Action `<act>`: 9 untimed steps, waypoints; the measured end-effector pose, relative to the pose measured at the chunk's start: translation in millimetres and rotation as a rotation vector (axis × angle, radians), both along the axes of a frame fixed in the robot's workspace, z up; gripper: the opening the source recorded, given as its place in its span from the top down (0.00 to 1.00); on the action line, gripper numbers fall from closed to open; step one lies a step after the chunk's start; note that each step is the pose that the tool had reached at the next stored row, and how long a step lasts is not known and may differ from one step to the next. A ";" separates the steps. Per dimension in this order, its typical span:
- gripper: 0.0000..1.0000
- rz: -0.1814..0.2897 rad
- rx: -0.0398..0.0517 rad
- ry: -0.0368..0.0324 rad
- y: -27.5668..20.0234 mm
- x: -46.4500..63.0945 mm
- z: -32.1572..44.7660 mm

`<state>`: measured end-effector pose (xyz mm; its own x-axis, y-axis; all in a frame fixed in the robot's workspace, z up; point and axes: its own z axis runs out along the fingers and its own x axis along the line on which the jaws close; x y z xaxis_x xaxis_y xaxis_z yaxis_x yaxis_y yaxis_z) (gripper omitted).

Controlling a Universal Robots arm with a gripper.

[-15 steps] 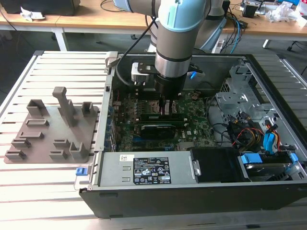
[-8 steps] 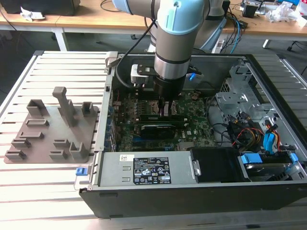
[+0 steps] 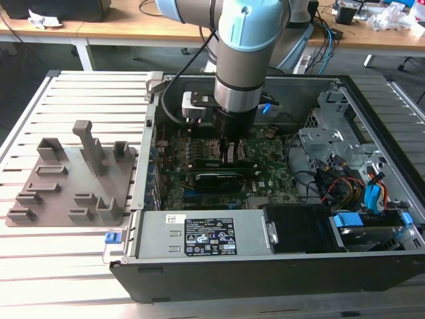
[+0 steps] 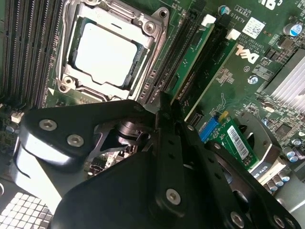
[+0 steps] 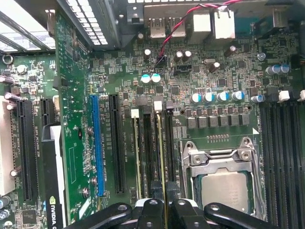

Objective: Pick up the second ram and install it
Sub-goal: 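Insert the second ram into the second slot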

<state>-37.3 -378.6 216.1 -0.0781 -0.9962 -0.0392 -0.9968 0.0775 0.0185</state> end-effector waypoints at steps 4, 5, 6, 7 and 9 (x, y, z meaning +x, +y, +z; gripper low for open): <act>0.86 0.000 0.0008 -0.0004 0.2 0.1 0.2; 0.86 0.000 0.0017 -0.0008 0.3 0.1 1.2; 0.86 0.000 0.0012 -0.0006 0.3 0.2 2.2; 0.86 -0.001 0.0006 -0.0003 0.1 0.5 2.6; 0.86 -0.007 0.0013 -0.0001 0.1 1.1 2.6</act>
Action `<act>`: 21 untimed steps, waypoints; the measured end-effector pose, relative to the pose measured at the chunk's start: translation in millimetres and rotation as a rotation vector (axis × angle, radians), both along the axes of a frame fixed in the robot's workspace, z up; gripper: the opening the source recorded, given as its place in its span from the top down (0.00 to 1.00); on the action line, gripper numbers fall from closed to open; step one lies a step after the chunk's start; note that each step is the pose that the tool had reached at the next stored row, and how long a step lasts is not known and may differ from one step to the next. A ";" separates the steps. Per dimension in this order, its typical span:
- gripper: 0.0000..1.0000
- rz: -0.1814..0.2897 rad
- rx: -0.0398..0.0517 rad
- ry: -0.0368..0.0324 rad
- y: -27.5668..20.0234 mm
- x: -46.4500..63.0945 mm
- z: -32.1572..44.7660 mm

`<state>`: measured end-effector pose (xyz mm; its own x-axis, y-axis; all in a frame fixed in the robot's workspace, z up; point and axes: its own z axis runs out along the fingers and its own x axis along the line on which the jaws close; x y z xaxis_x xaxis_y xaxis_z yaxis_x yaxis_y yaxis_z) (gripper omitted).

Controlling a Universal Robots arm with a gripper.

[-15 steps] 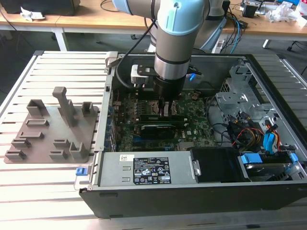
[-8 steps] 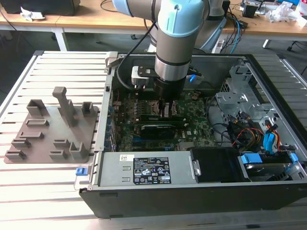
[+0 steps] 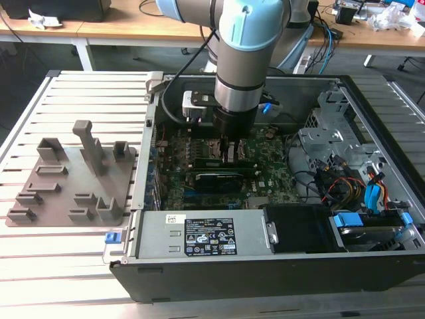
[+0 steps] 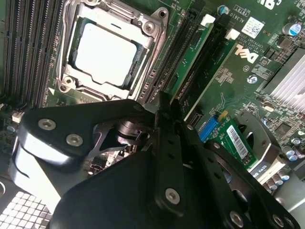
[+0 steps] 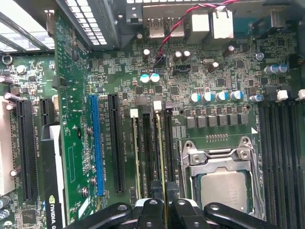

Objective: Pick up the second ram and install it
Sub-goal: 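Insert the second ram into the second slot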

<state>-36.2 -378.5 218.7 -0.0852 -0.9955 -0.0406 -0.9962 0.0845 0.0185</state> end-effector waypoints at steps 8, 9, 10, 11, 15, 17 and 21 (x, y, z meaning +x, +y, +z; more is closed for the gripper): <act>0.86 -0.006 0.0004 0.0033 0.0 1.5 -3.5; 0.86 -0.006 0.0003 0.0036 0.0 1.5 -4.7; 0.86 -0.006 0.0003 0.0037 -0.1 1.5 -5.7; 0.86 -0.006 0.0005 0.0036 0.0 1.5 -5.8; 0.79 -0.005 0.0008 0.0034 0.1 1.7 -6.1; 0.79 -0.006 0.0000 0.0035 0.0 1.5 0.3; 0.89 -0.006 -0.0412 0.0026 10.3 1.5 44.9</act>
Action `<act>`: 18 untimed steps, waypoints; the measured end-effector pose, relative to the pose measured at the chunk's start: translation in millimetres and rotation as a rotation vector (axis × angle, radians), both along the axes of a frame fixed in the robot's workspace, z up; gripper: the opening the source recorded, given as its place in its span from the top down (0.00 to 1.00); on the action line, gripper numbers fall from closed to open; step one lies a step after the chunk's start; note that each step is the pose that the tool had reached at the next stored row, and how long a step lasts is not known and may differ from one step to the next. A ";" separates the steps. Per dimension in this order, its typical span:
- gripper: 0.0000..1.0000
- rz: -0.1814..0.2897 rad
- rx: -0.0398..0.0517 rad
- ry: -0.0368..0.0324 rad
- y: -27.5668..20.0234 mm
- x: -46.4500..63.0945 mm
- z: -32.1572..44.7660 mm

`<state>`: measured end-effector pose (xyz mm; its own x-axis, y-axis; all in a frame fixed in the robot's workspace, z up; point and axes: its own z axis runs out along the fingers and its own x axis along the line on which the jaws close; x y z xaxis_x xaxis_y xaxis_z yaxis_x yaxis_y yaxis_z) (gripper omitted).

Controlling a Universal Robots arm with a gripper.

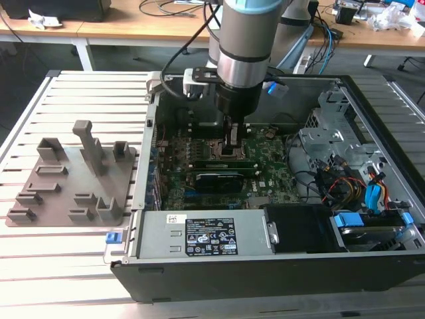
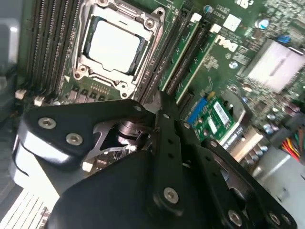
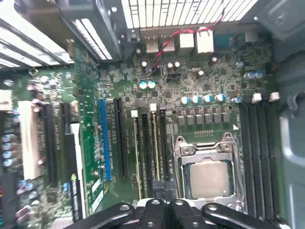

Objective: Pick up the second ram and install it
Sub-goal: 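Insert the second ram into the second slot, then press down the second ram until it locks into place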

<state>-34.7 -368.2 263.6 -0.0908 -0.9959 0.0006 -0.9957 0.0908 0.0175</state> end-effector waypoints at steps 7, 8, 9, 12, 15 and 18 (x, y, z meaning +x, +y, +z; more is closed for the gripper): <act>0.89 0.000 -0.0010 0.0001 0.3 0.0 2.9; 0.89 0.000 -0.0010 0.0001 0.3 0.0 3.0; 0.89 0.000 -0.0009 0.0001 0.3 0.0 3.3; 0.89 0.000 -0.0021 0.0014 0.3 22.1 2.5; 0.89 0.000 -0.0025 0.0110 0.3 51.4 -7.7; 0.89 0.000 -0.0025 0.0143 0.3 57.8 -19.9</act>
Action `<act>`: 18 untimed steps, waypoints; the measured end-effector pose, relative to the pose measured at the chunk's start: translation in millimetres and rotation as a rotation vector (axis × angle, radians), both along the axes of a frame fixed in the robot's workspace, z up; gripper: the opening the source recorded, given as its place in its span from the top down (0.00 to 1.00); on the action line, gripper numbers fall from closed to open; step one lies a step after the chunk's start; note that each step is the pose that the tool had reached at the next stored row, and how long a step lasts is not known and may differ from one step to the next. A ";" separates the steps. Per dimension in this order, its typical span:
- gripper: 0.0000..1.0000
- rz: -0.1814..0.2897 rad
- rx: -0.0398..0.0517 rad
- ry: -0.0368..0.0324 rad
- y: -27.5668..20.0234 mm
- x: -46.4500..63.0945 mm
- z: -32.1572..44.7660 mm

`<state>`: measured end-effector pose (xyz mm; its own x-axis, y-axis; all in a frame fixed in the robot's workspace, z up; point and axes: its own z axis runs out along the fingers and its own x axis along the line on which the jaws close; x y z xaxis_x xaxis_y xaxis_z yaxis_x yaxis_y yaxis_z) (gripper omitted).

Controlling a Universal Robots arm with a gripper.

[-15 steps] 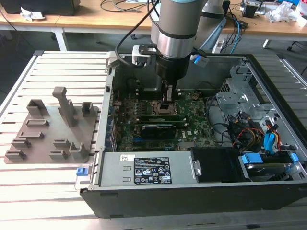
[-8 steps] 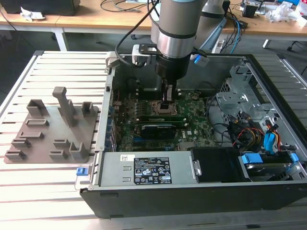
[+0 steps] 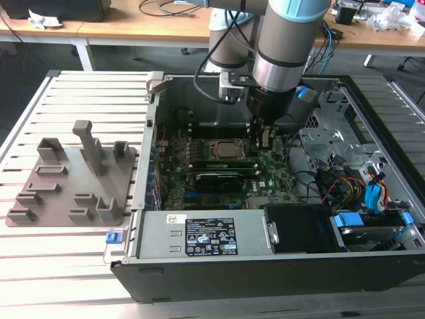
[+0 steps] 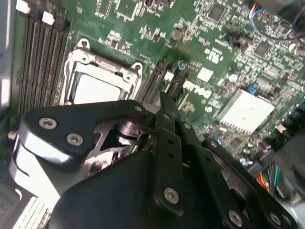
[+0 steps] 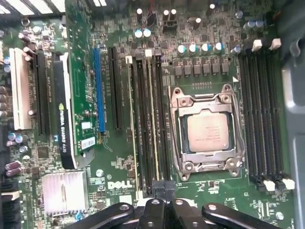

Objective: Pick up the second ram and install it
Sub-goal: 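Press down the second ram until it locks into place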

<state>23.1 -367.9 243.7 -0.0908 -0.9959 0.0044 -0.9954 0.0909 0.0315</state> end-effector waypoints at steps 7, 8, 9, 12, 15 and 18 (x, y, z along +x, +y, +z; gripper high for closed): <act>0.89 0.000 0.0019 0.0004 -0.7 0.5 -10.6; 0.89 0.000 0.0000 0.0003 -1.0 -0.3 -7.3; 0.89 0.000 0.0003 -0.0023 -1.0 -5.0 -6.7; 0.89 0.000 0.0001 -0.0059 -1.2 -22.1 -6.5; 0.89 0.000 0.0000 -0.0088 -1.1 -54.4 -6.5; 0.89 0.000 0.0001 -0.0114 -1.1 -85.5 -6.5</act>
